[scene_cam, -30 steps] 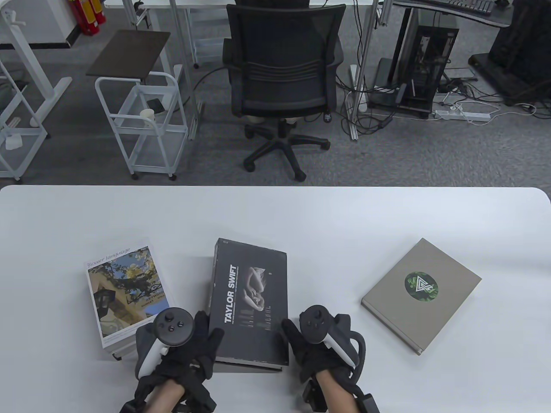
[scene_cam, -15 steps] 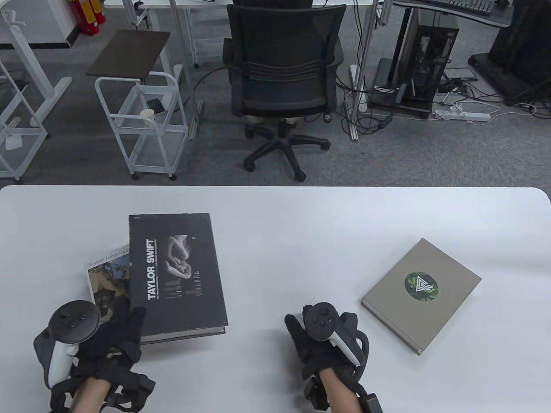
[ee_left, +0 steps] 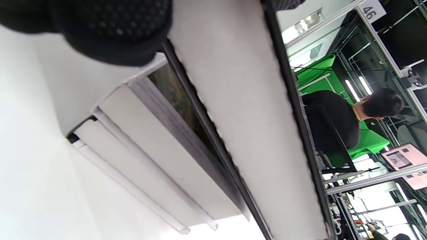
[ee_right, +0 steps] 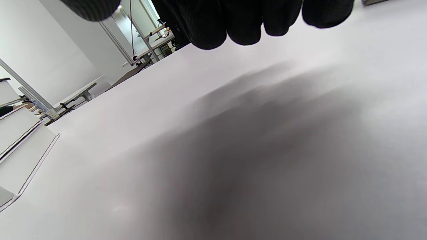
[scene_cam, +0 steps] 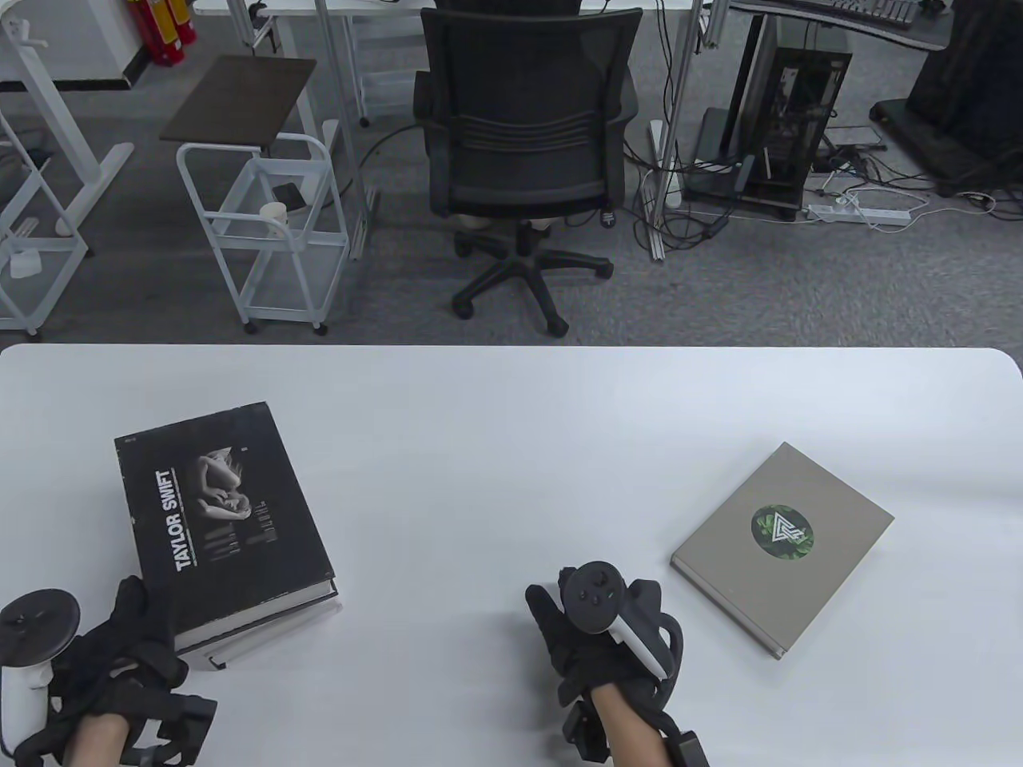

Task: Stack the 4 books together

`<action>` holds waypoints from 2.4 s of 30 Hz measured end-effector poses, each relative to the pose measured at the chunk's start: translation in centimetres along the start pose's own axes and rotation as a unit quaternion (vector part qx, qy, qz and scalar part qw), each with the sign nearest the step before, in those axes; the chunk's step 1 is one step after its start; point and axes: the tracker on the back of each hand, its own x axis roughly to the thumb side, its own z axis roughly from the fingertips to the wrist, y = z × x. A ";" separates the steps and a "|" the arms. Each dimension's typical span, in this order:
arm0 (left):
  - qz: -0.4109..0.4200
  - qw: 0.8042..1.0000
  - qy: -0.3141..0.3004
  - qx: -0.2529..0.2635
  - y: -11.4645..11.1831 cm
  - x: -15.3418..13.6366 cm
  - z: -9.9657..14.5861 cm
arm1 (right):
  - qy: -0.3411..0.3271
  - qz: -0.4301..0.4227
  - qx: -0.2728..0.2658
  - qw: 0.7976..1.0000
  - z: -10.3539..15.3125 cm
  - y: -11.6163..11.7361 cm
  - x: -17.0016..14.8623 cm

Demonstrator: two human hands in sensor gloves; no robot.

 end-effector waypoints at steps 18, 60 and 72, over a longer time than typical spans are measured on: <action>0.002 1.000 0.021 0.015 -0.3 -2.2 -0.7 | 0.001 0.001 0.006 1.000 -0.1 0.0 0.0; -0.072 0.990 -0.119 -0.021 -3.6 6.1 5.9 | -0.040 0.002 0.002 0.999 0.2 0.2 1.5; -0.161 0.952 -0.230 -0.124 -18.5 10.7 4.9 | -0.027 0.001 0.004 1.000 0.2 0.0 1.2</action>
